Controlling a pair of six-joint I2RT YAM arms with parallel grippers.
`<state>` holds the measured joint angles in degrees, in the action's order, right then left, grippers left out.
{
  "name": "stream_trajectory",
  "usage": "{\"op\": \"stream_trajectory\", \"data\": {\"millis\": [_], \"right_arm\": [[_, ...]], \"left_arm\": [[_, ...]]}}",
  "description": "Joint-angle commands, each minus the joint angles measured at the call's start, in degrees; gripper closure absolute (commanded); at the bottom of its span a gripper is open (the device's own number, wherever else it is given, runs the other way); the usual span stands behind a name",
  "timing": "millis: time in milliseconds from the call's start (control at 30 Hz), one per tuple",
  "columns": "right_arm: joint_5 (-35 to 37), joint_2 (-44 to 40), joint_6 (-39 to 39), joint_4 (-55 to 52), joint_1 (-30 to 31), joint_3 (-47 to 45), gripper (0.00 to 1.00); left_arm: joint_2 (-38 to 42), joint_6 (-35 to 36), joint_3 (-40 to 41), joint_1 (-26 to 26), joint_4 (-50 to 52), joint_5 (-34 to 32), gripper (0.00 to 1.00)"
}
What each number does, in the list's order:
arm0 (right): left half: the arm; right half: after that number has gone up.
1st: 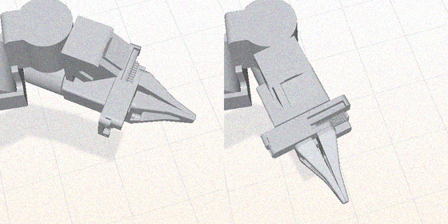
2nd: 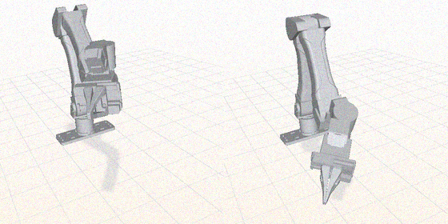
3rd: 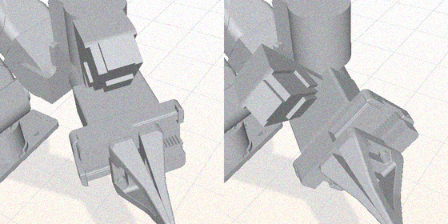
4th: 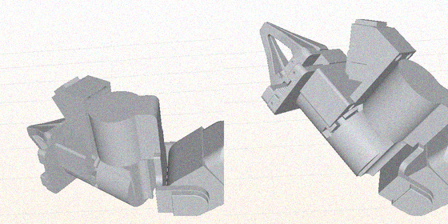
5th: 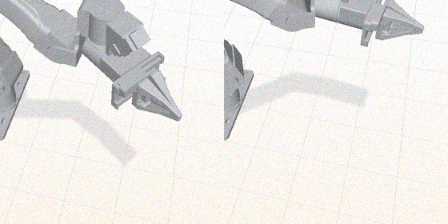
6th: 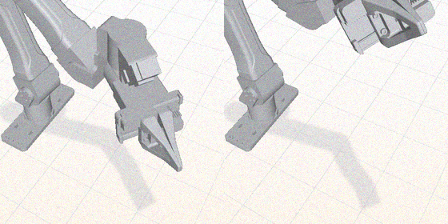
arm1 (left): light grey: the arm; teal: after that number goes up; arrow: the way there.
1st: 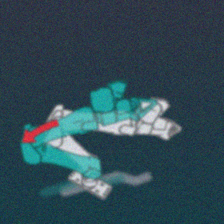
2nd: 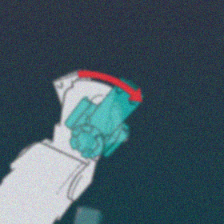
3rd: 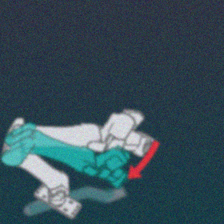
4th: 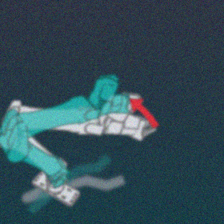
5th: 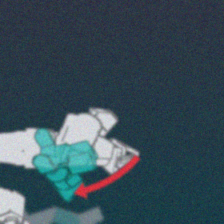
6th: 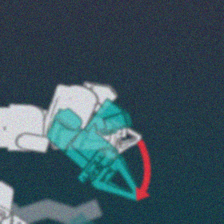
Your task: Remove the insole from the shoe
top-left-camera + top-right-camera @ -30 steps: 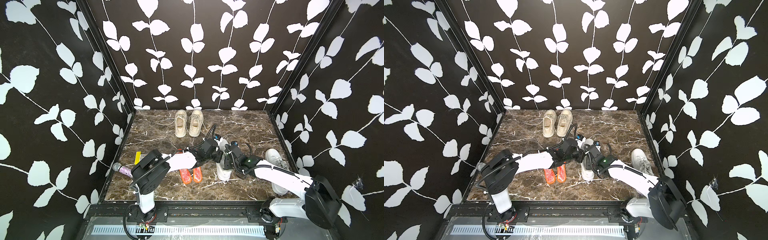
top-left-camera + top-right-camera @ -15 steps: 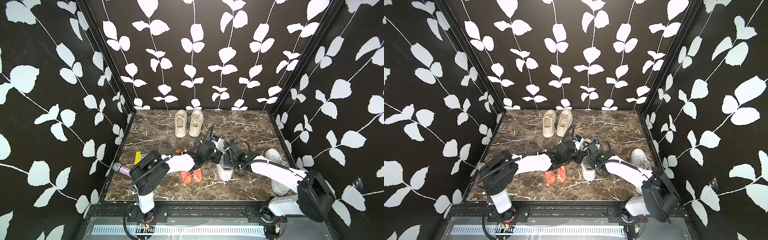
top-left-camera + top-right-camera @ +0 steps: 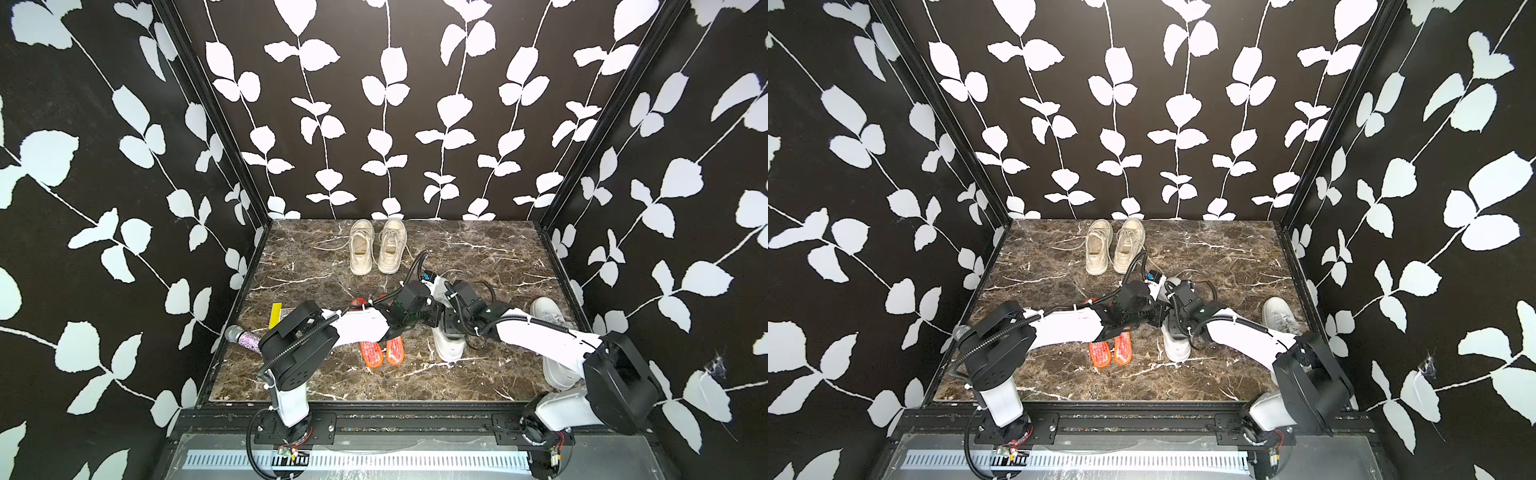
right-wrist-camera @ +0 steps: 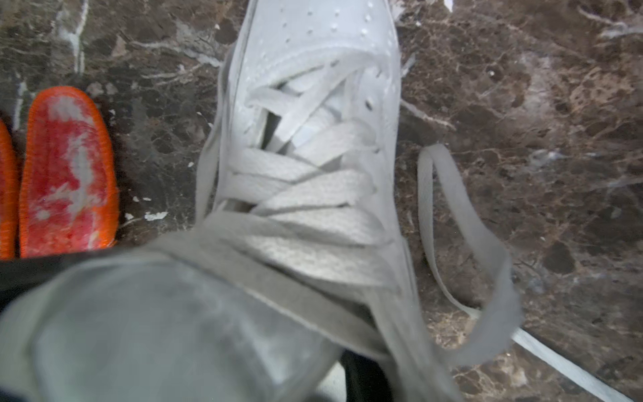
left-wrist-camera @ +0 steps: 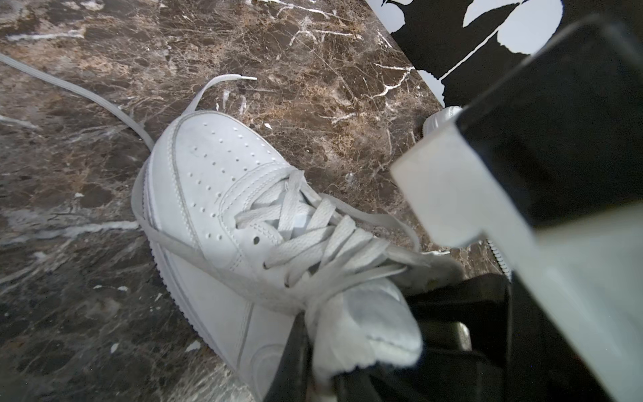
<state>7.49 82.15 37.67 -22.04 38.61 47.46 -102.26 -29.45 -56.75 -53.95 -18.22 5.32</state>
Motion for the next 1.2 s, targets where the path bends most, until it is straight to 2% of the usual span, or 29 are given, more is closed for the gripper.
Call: {"op": "stream_trajectory", "data": {"millis": [0, 200, 467, 567, 667, 767, 933, 1167], "right_arm": [[11.6, 0.29, 1.11, -9.04, -1.8, -0.78, 0.72], [17.03, 0.81, 3.29, -13.68, -2.31, -0.29, 0.69], [11.58, 8.94, 3.54, -11.24, -2.36, 1.82, 0.69], [8.24, 12.75, 3.55, -8.19, -2.31, 1.76, 0.73], [6.33, 13.66, 3.46, -6.13, -2.31, 1.67, 0.83], [5.71, 11.49, 3.64, -4.09, -2.28, 0.6, 0.92], [5.42, 3.85, 4.46, 0.05, -2.31, -3.25, 1.0], [3.32, -4.47, 6.3, 4.89, -2.33, -7.67, 1.0]], "left_arm": [[4.12, 0.67, 1.97, -0.19, 2.29, 0.72, 1.0], [4.7, 1.77, 2.57, -0.18, 3.55, -0.38, 1.0], [5.52, 1.2, 2.79, -0.19, 2.86, 0.3, 1.0], [5.77, 1.45, 2.51, -0.21, 3.15, 0.91, 1.0], [6.38, 1.55, 2.57, -0.19, 3.31, 0.74, 1.0], [6.82, 1.81, 2.6, -0.19, 3.89, -0.14, 1.0], [7.08, 1.25, 3.14, -0.2, 4.06, -1.51, 1.0], [6.81, 0.74, 2.89, -0.1, 5.27, -4.03, 1.0]]}}
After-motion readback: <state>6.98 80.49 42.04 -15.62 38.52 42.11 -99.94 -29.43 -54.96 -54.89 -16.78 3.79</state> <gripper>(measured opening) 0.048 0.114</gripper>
